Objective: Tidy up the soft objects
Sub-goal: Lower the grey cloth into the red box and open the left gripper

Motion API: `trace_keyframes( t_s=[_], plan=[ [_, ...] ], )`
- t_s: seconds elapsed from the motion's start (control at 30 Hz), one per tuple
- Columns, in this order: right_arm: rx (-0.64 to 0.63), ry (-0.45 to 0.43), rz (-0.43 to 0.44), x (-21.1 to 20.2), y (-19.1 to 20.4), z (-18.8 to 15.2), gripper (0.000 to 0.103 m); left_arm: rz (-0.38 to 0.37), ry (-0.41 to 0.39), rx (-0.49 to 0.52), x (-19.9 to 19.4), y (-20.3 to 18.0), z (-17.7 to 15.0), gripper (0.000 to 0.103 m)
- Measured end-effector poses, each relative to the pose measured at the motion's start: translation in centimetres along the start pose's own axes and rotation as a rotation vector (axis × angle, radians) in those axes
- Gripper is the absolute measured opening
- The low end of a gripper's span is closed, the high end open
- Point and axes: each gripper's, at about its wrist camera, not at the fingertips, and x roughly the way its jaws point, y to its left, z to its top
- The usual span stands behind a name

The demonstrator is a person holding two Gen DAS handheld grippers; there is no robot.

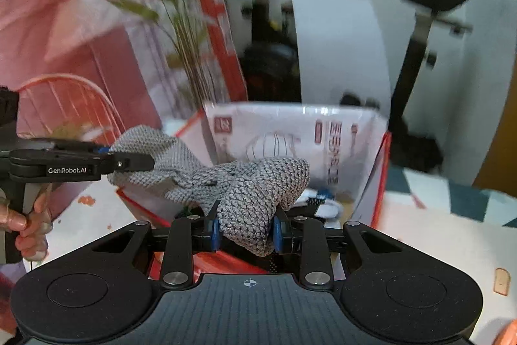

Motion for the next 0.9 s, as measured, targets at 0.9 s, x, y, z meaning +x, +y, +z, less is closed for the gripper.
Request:
trace_keyframes(
  t_s=[0.9],
  plan=[
    [0.172, 0.571, -0.101, 14.8, -2.7, 1.5, 0.03, 0.033, 0.409, 0.117, 10.1, 0.8, 0.3, 0.02]
  ],
)
